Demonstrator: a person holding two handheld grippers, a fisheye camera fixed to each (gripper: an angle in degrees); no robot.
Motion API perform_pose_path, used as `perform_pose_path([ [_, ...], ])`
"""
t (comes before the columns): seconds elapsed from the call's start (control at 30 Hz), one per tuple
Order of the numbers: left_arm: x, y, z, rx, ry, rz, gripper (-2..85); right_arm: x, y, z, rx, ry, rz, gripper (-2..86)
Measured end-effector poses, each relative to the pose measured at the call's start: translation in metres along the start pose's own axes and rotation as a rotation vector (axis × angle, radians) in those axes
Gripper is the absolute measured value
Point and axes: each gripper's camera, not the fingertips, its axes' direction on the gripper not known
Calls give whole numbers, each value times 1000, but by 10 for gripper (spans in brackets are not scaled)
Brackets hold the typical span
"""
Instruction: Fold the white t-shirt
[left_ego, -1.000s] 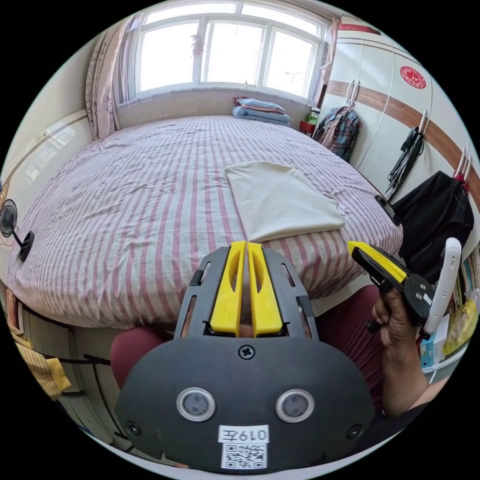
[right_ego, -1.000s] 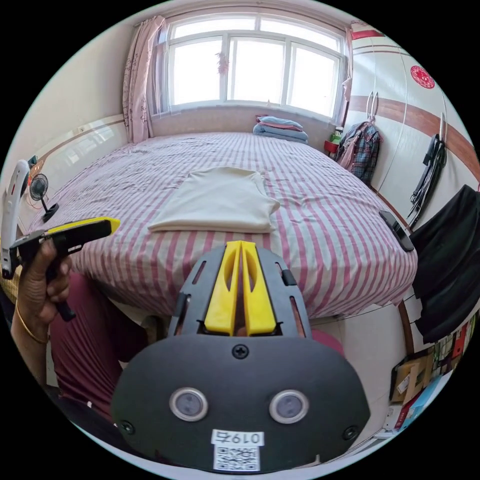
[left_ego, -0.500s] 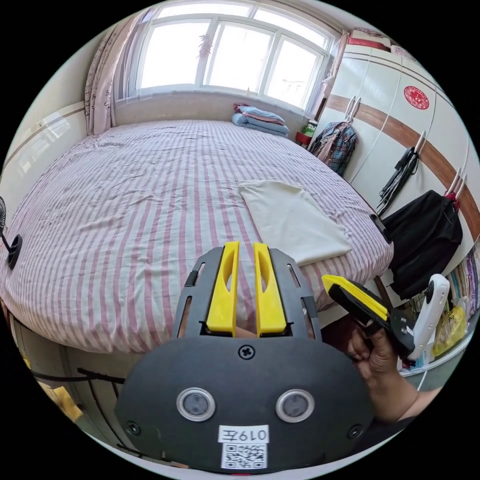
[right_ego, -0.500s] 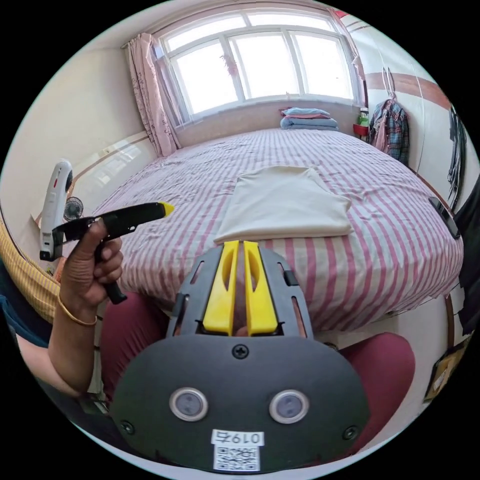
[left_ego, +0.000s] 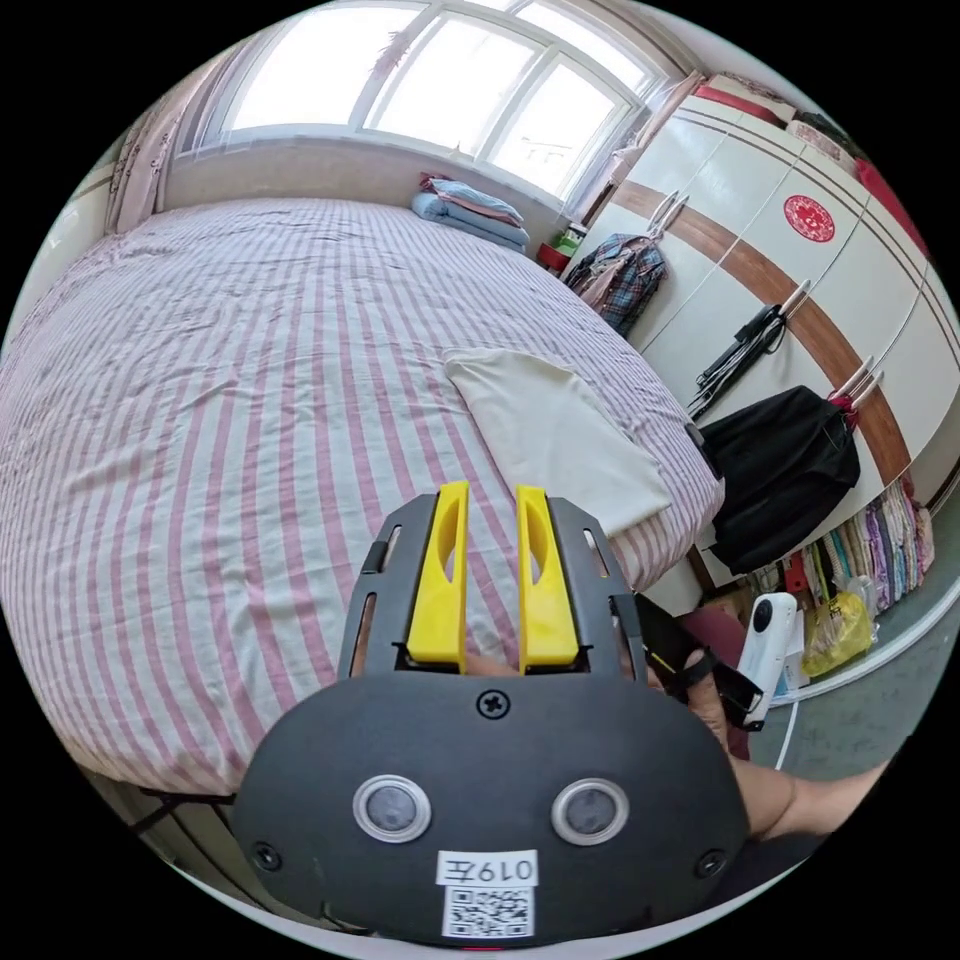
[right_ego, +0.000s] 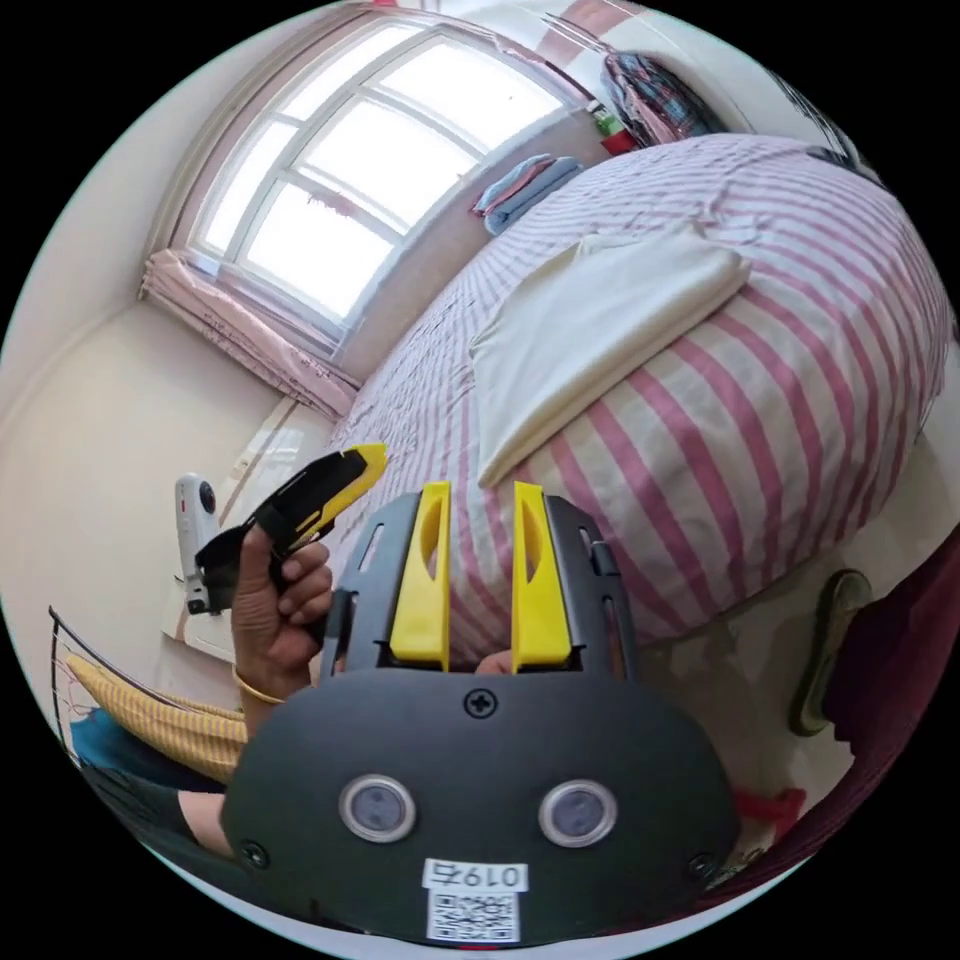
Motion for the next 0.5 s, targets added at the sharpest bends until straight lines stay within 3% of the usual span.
perform_pose_path([
  [0.17, -104, -33, 61, -109, 227, -140, 62, 43, -18, 1, 46, -105, 205, 87],
  [0.5, -236, -37, 156, -207, 366, -237, 72, 99, -78, 18, 73, -299, 466, 97],
])
